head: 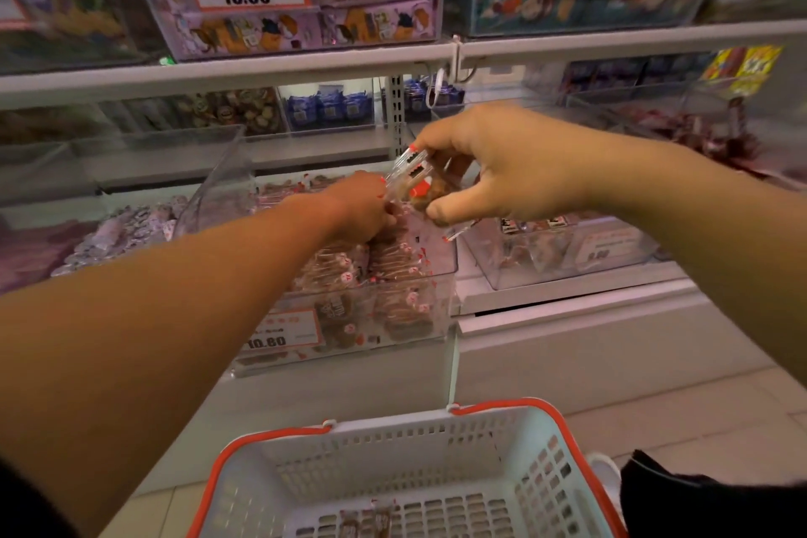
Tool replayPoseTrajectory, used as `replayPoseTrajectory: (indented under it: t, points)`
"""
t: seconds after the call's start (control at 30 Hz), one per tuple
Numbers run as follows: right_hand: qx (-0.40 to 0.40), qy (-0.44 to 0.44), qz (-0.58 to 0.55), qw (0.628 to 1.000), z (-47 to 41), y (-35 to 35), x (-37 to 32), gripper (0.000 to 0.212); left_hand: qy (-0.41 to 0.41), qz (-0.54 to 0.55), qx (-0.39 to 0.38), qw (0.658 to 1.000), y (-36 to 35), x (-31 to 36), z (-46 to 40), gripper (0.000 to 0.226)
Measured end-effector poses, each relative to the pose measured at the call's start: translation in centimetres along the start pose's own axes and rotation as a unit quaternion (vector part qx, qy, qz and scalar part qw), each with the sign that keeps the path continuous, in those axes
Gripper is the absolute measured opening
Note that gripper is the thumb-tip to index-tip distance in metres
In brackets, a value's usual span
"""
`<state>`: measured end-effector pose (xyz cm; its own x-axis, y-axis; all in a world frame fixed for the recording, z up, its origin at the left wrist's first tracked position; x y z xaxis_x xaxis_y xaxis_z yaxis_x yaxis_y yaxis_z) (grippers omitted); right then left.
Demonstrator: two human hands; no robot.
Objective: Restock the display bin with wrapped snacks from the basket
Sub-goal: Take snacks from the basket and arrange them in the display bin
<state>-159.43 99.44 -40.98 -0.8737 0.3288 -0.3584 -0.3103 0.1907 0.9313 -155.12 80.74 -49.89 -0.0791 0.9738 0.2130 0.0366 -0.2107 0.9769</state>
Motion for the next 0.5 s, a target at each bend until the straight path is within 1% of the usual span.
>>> replayPoseTrajectory:
  t: [0.07, 0.1, 0.13, 0.17, 0.2, 0.23, 0.3, 0.33, 0.4, 0.47, 0.5]
  points:
    - [-0.01, -0.003, 0.005, 1.0, 0.0, -0.2, -0.2, 0.029, -0.026, -0.02, 0.031, 0.999, 0.1, -0.4, 0.3, 0.01]
    - [-0.015, -0.002, 0.014, 1.0, -0.1, -0.3, -0.3, 0.027, -0.031, -0.034, 0.059, 0.997, 0.1, -0.6, 0.5, 0.014]
    - [-0.018, 0.0, 0.025, 1.0, -0.1, -0.4, -0.4, 0.025, -0.025, -0.049, 0.087, 0.995, 0.1, -1.0, 0.6, 0.026]
    - [-0.02, 0.003, 0.035, 0.999, -0.2, -0.5, -0.5, 0.022, -0.022, -0.064, 0.107, 0.992, 0.0, -1.3, 0.7, 0.032]
    - [-0.021, 0.007, 0.044, 0.999, -0.4, -0.5, -0.7, 0.018, -0.018, -0.075, 0.116, 0.99, -0.1, -1.5, 0.7, 0.03]
    - [-0.021, 0.011, 0.059, 0.998, -0.7, -0.5, -0.9, 0.015, -0.014, -0.078, 0.119, 0.99, -0.2, -1.7, 0.8, 0.023]
    - [-0.024, 0.018, 0.123, 0.992, -2.1, -0.6, -1.4, 0.014, -0.009, -0.069, 0.13, 0.989, -0.5, -2.4, 0.9, 0.02]
    - [-0.035, 0.014, 0.165, 0.986, -3.2, -1.0, -1.6, 0.015, -0.013, -0.059, 0.132, 0.989, -0.5, -2.7, 1.1, 0.019]
    - [-0.077, -0.006, 0.249, 0.965, -5.6, -2.4, -2.1, 0.021, -0.038, -0.032, 0.127, 0.991, -0.3, -3.1, 1.5, 0.023]
    - [-0.13, -0.027, 0.322, 0.937, -8.0, -4.4, -2.3, 0.025, -0.041, 0.03, 0.109, 0.993, 0.2, -3.6, 2.1, 0.022]
    - [-0.155, -0.037, 0.345, 0.925, -9.0, -5.4, -2.3, 0.026, -0.034, 0.06, 0.104, 0.992, 0.5, -3.9, 2.4, 0.026]
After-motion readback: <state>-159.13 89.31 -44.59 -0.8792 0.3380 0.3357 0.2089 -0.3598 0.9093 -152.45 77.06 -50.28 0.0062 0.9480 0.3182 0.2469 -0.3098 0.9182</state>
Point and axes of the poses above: each hand's wrist, its own z-axis away from the middle knuckle, its own y-axis out of the back of the hand, x = y × z, the point moved 2 cm from there along -z, towards the middle knuckle, and after that the axes turned 14 degrees about -y, right-handed, at the moved point
